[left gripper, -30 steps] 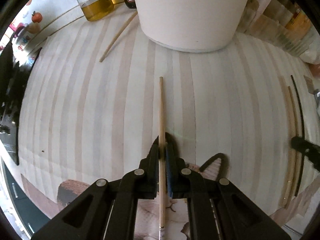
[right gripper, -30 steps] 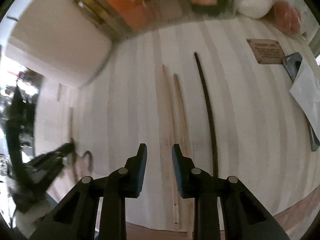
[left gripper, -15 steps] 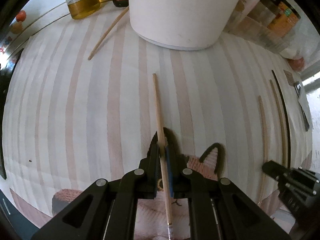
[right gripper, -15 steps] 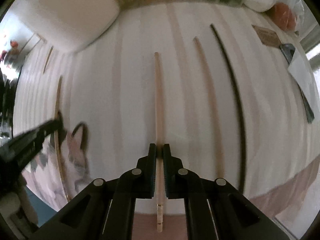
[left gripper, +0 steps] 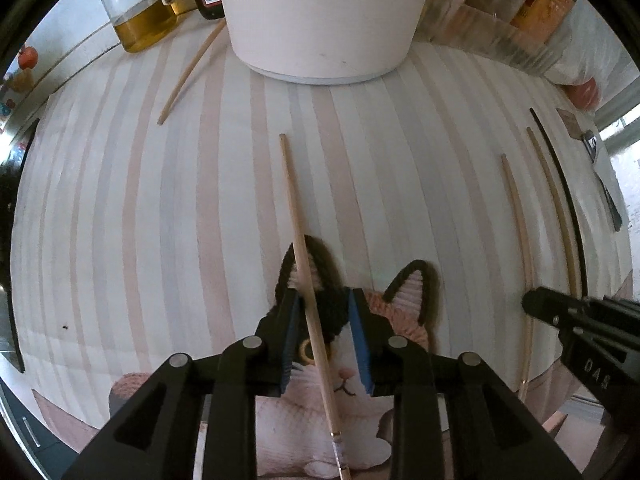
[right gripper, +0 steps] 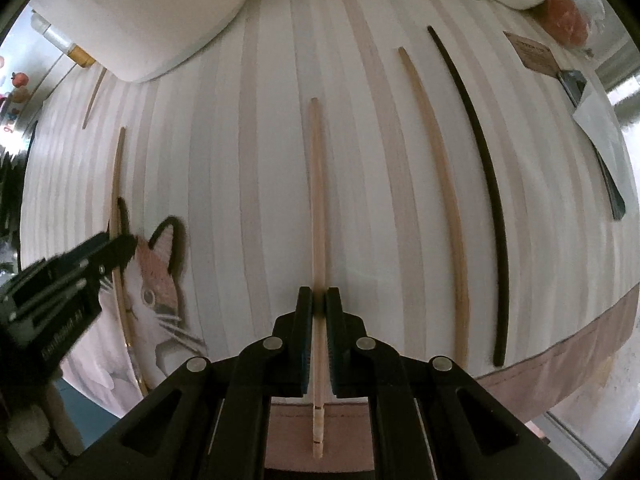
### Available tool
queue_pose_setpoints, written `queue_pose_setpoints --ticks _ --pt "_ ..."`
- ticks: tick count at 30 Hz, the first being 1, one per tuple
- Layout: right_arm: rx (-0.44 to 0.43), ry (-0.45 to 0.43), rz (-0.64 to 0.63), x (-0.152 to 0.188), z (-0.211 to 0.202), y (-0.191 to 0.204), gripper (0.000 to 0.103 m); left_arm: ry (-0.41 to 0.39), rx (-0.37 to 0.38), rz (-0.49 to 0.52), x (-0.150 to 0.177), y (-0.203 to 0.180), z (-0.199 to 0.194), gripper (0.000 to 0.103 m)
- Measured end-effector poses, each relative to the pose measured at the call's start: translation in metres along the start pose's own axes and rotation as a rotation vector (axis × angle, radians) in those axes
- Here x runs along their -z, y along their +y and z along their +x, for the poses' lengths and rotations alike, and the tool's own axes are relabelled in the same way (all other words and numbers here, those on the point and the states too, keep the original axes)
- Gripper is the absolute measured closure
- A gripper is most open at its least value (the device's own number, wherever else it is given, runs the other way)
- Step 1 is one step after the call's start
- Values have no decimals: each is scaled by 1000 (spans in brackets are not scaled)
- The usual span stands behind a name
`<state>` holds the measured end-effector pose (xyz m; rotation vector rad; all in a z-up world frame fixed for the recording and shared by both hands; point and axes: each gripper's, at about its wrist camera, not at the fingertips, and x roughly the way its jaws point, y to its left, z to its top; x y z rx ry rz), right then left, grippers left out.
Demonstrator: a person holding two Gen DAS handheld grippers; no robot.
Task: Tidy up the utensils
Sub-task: 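Grasp a light wooden chopstick with the left tool while the right tool grasps another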
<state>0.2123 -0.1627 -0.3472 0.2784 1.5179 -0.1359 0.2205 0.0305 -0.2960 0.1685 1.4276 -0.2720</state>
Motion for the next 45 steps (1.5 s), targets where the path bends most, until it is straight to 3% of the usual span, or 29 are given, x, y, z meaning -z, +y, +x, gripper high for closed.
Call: queue_pose_setpoints --ticks 10,16,22,25,29,38,45 --pt "39 6 -55 -27 12 29 96 1 -22 -22 -4 -36 6 80" --pt "60 17 -129 -11 17 44 96 2 -30 -27 -4 -37 7 79" --pt "57 25 -129 1 9 30 95 5 -27 -28 -4 -33 4 79" --pt "44 11 -120 -9 7 27 88 4 -25 -23 -5 -35 4 74" --pt "62 13 -120 -13 13 31 88 4 -30 -14 -5 -40 5 68" --pt "75 7 -130 -1 20 39 88 8 -32 -21 -7 -44 6 68" --pt "68 12 -125 -25 5 23 88 16 -40 -20 -14 -43 8 70"
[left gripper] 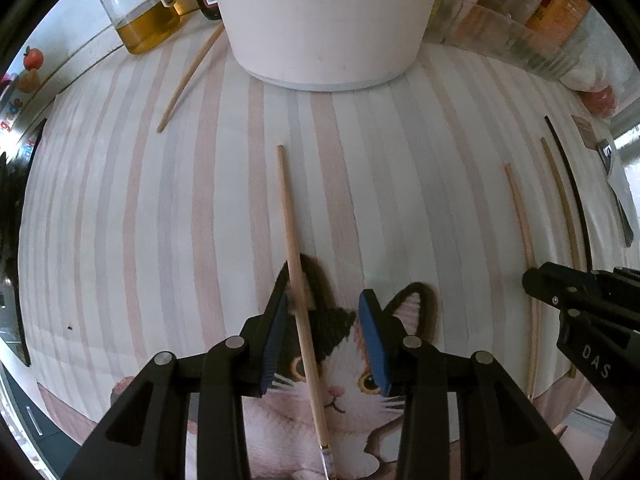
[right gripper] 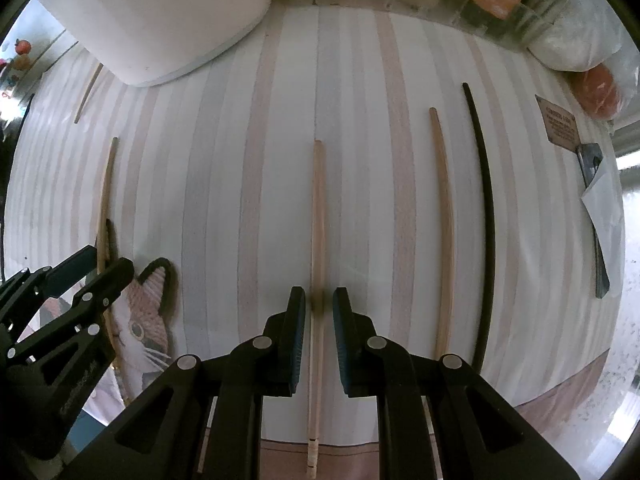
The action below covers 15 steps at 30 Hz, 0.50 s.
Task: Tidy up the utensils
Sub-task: 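Grasp a light wooden chopstick with the left tool while the right tool grasps another, then lift both light chopsticks and carry them over the cream holder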
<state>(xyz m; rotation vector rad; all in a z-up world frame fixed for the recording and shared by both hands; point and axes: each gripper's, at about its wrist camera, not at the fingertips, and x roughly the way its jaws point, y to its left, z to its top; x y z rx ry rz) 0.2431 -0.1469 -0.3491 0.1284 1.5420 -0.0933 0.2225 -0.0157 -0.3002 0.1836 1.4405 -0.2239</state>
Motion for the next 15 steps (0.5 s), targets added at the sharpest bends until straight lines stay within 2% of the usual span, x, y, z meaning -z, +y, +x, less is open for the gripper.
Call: queue_pose_setpoints --ticks 7,10,12,15 --pt "-23 6 37 -21 3 -11 88 1 -2 -21 -16 4 -1 75" --pt "-22 7 40 -27 3 -11 88 -4 -5 -25 -22 7 -2 86" --pt "-22 6 43 -30 2 -11 88 -8 -3 -25 -26 9 -2 98" --pt "1 -6 29 -30 2 -9 94 -8 6 -27 -31 11 -3 98"
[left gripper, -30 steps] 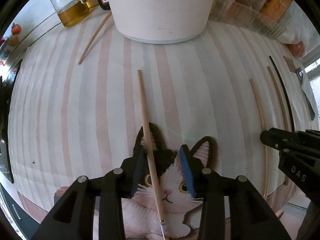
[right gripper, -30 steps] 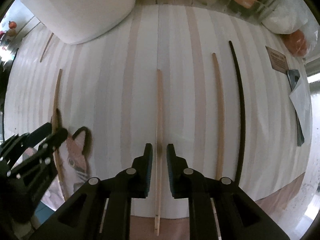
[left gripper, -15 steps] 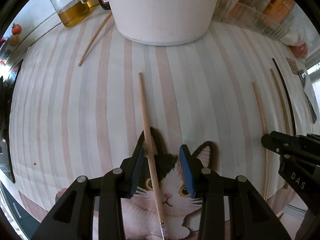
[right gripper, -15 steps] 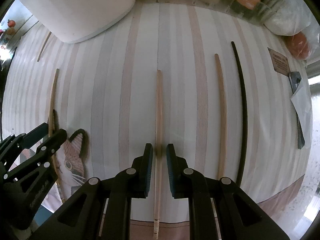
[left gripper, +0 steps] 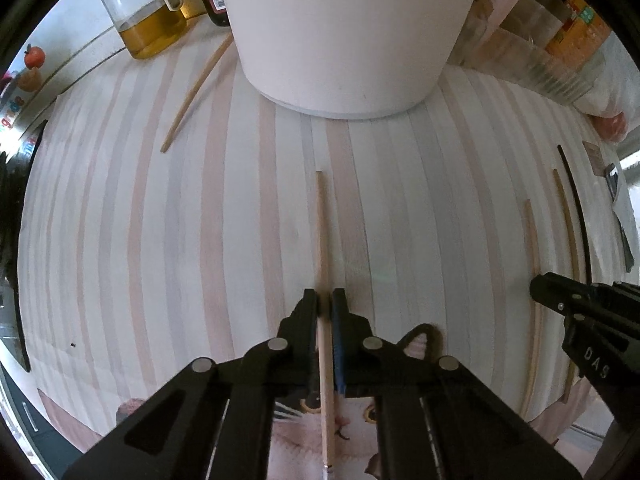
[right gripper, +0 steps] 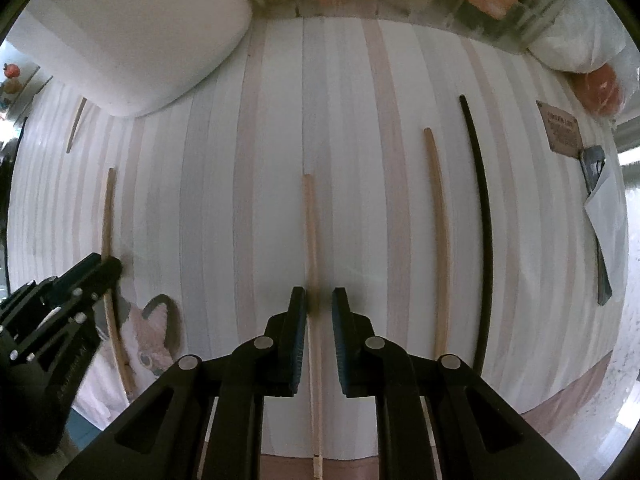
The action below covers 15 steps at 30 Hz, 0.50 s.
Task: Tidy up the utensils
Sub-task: 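Lift both light chopsticks and carry them over the cream holder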
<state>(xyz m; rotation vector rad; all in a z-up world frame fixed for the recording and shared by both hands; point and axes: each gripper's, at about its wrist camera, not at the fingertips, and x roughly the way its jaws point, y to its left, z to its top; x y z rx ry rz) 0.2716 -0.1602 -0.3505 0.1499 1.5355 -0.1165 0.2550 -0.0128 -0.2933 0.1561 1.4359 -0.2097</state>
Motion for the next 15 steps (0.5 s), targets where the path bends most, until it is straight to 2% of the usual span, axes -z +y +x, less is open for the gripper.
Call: queue_pose_setpoints --ticks 3,7,15 --pt "3 -15 -11 5 -3 1 96 -6 0 0 -1 9 -1 98" --pt "-9 -31 -4 8 -5 -1 96 -14 -6 -6 6 2 0 99" --pt "-133 -130 32 23 -24 -16 96 -70 14 -13 10 6 -28 99"
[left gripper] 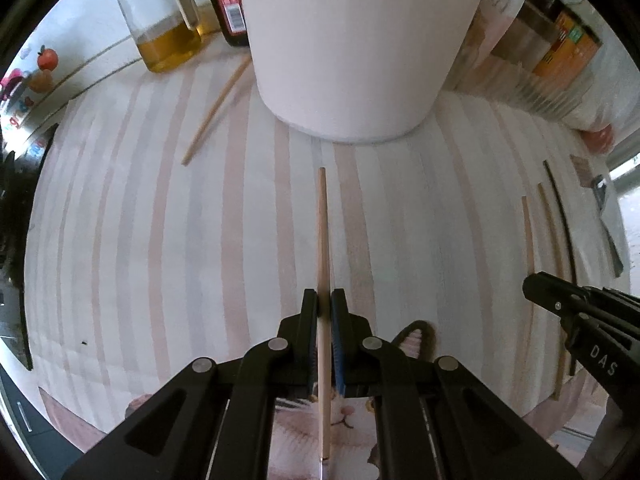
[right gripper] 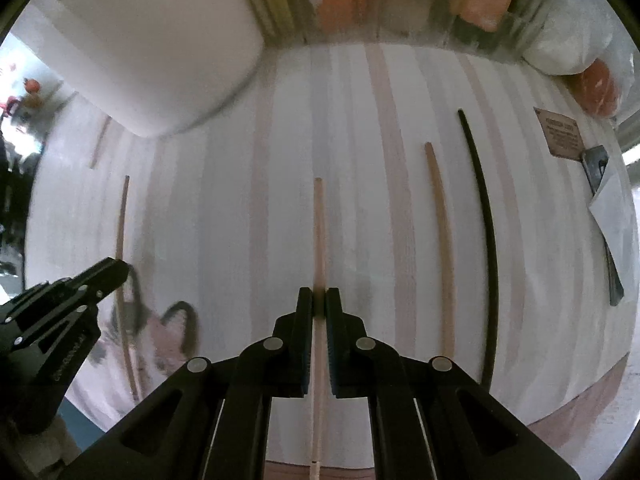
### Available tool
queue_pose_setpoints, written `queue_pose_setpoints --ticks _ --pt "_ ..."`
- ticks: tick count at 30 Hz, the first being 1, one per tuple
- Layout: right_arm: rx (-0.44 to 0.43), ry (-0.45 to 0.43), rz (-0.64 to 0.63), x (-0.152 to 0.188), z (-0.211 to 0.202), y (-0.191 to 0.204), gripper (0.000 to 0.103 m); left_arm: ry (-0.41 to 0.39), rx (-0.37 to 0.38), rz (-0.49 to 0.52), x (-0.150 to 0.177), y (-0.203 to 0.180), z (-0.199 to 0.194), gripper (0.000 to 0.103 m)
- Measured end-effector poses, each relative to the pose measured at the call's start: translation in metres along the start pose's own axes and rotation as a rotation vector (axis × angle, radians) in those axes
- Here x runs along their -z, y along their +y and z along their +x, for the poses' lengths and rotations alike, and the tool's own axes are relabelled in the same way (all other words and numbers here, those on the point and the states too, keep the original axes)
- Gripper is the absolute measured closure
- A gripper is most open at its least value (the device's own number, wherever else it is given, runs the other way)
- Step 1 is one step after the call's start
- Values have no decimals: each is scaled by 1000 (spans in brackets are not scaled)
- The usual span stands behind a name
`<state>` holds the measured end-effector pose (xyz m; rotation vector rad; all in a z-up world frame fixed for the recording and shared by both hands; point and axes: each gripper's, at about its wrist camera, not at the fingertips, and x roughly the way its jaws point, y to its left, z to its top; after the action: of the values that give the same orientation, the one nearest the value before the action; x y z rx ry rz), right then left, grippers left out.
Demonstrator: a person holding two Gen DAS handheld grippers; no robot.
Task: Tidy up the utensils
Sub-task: 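Lift both light chopsticks and carry them over the cream holder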
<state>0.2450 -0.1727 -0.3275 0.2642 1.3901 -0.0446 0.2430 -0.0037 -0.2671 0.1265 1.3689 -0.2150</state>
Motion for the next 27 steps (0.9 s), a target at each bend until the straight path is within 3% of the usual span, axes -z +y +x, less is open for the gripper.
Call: queue_pose_setpoints --ticks 11,27 --pt "-100 -139 8 3 -52 -4 97 -115 52 -14 0 10 -59 99" --pt "-122 -358 -12 -20 -122 19 97 -270 81 -8 -27 12 -122 99"
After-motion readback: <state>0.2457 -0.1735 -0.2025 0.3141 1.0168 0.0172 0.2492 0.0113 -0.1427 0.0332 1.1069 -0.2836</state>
